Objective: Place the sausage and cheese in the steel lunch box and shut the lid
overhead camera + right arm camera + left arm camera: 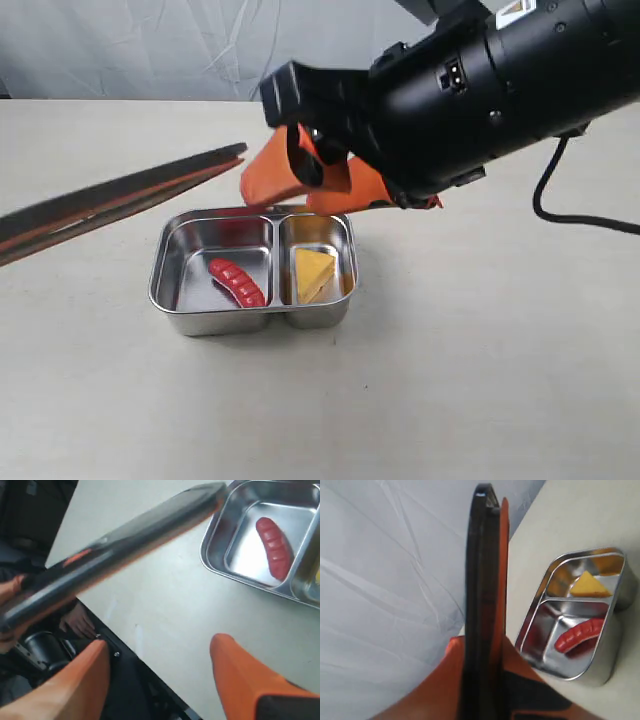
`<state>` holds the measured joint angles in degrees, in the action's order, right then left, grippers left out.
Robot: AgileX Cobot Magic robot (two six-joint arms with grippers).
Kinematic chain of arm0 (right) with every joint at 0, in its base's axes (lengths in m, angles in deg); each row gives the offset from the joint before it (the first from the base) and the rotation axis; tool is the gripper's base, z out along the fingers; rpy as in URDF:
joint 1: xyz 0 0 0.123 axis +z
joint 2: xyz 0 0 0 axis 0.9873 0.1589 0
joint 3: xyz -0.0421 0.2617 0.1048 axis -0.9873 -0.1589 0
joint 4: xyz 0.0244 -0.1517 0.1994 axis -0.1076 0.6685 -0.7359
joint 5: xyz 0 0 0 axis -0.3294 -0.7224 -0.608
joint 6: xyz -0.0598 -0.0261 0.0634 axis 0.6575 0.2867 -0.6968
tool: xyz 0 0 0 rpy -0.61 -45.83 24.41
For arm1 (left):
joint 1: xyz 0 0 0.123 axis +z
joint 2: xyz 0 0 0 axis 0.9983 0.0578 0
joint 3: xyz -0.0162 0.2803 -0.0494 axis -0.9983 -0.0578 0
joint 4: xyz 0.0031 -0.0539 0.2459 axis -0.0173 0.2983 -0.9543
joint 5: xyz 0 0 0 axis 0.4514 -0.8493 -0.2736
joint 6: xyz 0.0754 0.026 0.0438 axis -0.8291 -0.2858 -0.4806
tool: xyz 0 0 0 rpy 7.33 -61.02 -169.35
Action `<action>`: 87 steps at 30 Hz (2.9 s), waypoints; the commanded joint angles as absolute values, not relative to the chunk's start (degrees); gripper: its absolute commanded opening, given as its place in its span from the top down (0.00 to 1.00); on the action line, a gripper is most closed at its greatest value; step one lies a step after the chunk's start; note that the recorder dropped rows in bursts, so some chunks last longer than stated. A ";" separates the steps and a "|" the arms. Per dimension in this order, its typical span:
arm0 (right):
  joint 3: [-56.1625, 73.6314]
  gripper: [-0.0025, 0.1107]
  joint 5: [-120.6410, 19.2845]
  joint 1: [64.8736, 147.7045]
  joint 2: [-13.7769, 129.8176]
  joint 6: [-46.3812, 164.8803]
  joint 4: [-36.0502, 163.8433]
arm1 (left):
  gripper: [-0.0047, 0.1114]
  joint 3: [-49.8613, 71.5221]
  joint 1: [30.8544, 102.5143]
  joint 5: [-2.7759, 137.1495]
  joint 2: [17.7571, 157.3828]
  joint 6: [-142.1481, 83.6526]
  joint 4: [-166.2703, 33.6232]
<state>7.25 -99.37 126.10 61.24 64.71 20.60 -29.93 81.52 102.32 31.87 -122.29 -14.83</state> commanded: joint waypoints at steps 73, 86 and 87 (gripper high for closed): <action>-9.35 0.98 -19.81 154.74 67.90 58.85 -0.13 | 0.57 -29.82 80.82 101.51 29.36 -78.13 -21.50; -24.86 0.98 11.27 156.25 70.62 15.27 25.55 | 0.57 -29.82 80.82 101.51 29.36 -65.67 -20.84; -25.25 0.98 13.08 156.25 71.80 13.51 25.98 | 0.57 -29.82 80.82 101.51 29.36 -65.67 -20.84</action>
<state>-23.65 7.23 156.05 69.84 19.76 23.29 -30.00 81.07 102.16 29.81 -66.42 -21.67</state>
